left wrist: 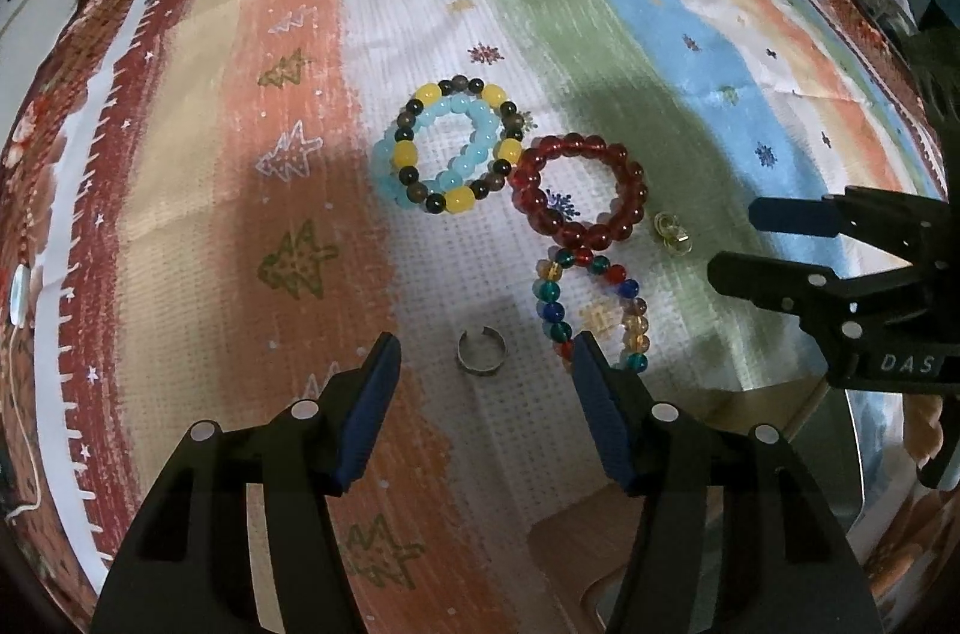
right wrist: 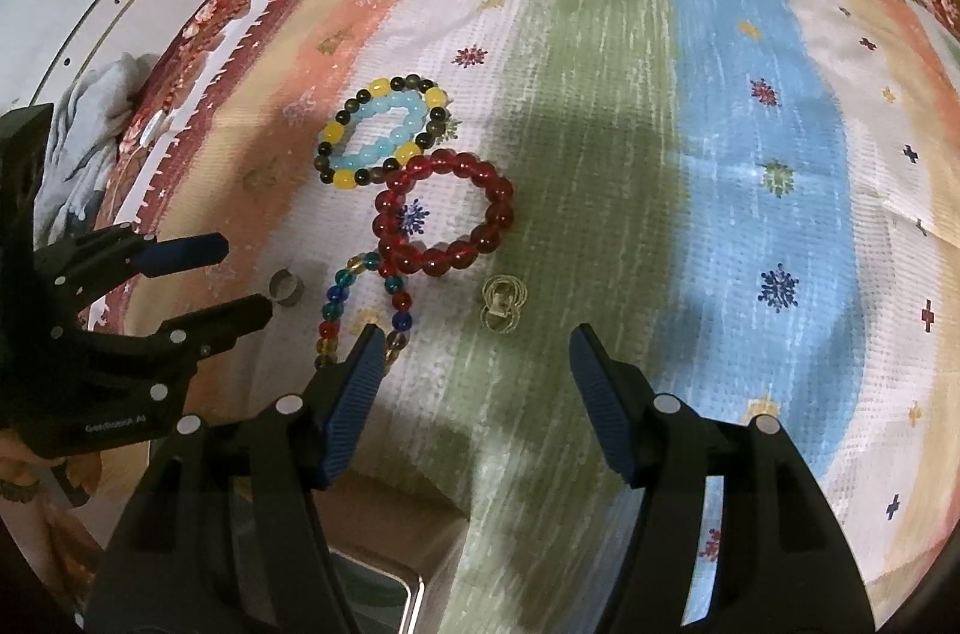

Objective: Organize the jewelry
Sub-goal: 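Move the left tool to the silver ring while the right tool moves to the gold charm, then close the left tool on the silver ring while the right tool closes on the gold charm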

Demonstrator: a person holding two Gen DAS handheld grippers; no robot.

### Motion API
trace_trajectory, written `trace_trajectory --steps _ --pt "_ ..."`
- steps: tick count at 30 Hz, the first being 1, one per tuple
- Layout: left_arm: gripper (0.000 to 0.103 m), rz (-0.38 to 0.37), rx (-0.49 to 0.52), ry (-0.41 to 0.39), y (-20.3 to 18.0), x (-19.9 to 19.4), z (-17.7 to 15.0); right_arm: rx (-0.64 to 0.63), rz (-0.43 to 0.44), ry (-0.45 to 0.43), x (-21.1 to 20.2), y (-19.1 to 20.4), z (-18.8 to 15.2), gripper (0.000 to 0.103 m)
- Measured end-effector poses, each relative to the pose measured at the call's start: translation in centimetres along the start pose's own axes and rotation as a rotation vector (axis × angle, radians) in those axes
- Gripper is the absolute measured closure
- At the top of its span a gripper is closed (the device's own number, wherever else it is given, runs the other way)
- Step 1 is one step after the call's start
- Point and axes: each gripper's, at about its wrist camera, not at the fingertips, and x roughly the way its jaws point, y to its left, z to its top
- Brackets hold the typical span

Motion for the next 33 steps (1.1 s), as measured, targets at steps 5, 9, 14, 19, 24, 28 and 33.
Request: trace_trajectory --steps 5,9,14,19,24,28,33 --pt "0.049 0.001 0.011 0.016 -0.4 0.5 -0.1 -0.008 -0.002 0.015 0.7 0.2 0.3 0.039" --pt "0.052 0.005 0.015 0.029 -0.4 1.0 -0.2 -0.012 -0.009 0.030 1.3 0.2 0.3 0.039" --pt "0.055 0.011 0.012 0.041 -0.1 1.6 0.1 -0.012 -0.016 0.044 1.9 0.0 0.5 0.039" --pt "0.055 0.009 0.028 0.057 -0.3 2.1 -0.1 -0.012 -0.021 0.065 2.9 -0.2 0.6 0.039" --pt "0.063 0.013 0.039 0.072 -0.3 2.6 0.0 -0.013 -0.024 0.074 3.5 -0.2 0.9 0.039" --pt "0.064 0.013 0.039 0.075 -0.1 2.8 0.1 -0.017 -0.026 0.079 3.7 -0.3 0.9 0.039" --pt "0.068 0.023 0.046 0.079 -0.3 3.3 0.3 -0.021 -0.044 0.081 3.8 -0.4 1.0 0.045"
